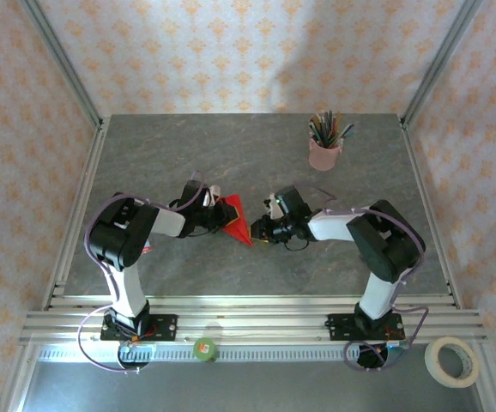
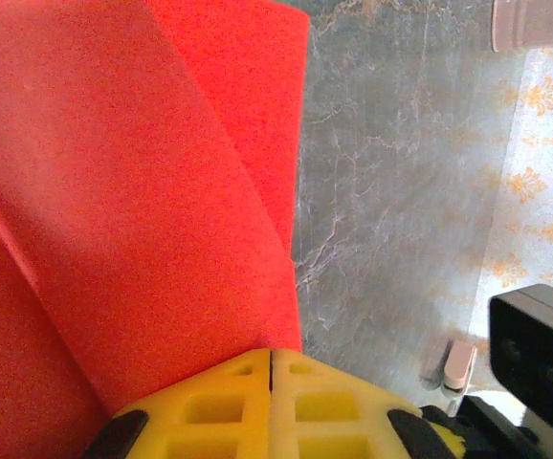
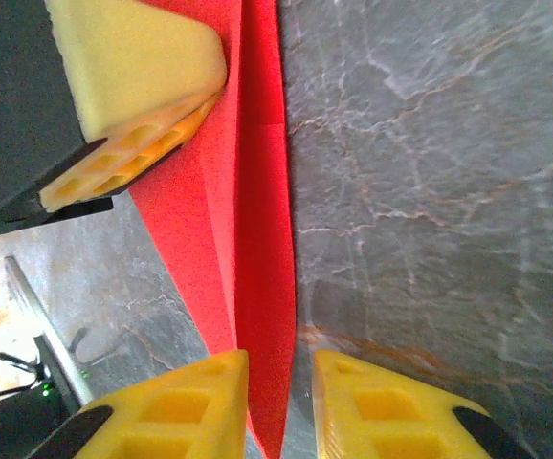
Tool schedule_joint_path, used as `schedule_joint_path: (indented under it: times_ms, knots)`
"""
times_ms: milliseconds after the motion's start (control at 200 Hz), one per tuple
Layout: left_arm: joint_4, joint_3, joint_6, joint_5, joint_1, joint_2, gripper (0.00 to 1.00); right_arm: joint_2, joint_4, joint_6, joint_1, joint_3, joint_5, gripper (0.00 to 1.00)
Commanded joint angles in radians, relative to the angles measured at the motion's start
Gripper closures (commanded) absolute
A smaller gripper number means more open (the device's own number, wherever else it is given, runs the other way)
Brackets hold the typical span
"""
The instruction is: Fold a paper plane with a square sheet of paper (pick it up from the middle)
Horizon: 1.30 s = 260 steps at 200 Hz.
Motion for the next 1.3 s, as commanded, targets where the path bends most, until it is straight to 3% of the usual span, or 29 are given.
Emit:
schedule_joint_path:
  times_ms: [0, 521, 1296]
  knots:
    - [-0.017, 0.017, 0.023, 0.005, -0.005, 0.006, 0.92, -0.065, -0.047, -0.028, -0.004, 0.013, 0.085, 0.75]
    - [-0.021, 0.020, 0.026, 0.015, -0.007, 0.012, 0.91, 0.028, -0.041, -0.065, 0.090, 0.143, 0.055, 0.83]
    - [-0.036, 0.031, 0.037, 0.032, -0.007, 0.033, 0.85, 0.081, -0.076, -0.058, 0.096, 0.122, 0.109, 0.85]
